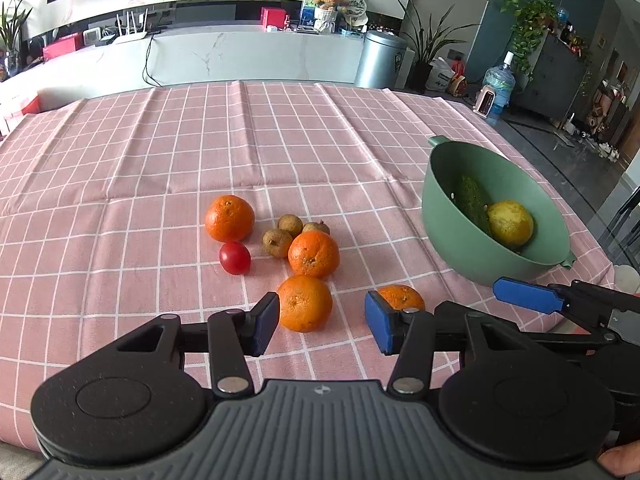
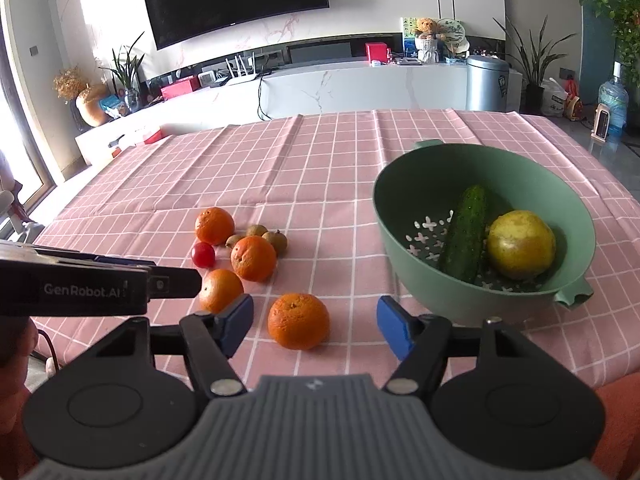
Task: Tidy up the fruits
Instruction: 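Withdraw both tools from the colander toward the oranges, then grasp an orange with the left tool while the right tool grasps another orange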
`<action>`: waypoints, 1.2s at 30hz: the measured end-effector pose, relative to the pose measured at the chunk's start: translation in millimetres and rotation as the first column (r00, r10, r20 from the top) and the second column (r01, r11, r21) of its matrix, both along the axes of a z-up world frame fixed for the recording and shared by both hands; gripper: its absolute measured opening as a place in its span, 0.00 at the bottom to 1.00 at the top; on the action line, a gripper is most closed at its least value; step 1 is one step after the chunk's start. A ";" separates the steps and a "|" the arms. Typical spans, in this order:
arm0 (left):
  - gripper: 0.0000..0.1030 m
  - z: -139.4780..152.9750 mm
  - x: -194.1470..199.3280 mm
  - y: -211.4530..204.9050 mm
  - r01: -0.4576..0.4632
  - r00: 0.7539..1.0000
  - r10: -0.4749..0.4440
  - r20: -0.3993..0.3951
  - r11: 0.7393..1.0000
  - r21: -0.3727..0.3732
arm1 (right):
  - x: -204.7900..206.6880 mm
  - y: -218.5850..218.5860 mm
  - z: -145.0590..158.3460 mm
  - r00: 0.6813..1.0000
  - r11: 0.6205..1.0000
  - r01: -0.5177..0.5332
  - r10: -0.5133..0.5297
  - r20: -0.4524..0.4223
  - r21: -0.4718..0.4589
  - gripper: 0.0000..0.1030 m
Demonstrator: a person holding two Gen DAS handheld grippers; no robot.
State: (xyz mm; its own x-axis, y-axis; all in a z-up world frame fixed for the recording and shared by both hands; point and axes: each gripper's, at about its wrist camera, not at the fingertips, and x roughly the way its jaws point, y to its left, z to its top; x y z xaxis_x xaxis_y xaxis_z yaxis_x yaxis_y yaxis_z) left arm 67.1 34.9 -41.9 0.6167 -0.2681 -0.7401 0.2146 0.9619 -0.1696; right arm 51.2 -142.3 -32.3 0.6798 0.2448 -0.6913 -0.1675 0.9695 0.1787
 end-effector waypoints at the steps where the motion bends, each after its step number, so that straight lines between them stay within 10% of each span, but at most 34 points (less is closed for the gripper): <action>1: 0.56 -2.8 2.0 0.2 -0.003 1.000 0.003 -0.007 1.000 -0.003 | 2.0 1.5 -2.1 1.000 1.000 -0.005 0.005 -0.005 -0.001 0.64; 36: 0.49 -47.3 39.3 1.5 -0.034 0.991 0.028 -0.130 0.998 -0.047 | 40.6 26.3 -44.0 0.986 0.996 -0.083 0.077 -0.145 -0.036 0.42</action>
State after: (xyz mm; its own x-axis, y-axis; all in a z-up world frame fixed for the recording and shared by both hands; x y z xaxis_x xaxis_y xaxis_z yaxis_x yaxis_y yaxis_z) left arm 106.4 36.4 -89.2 0.5250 -0.2882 -0.8008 0.1581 0.9576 -0.2410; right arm 91.8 -116.0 -76.2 0.5526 0.2635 -0.7907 -0.2201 0.9612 0.1664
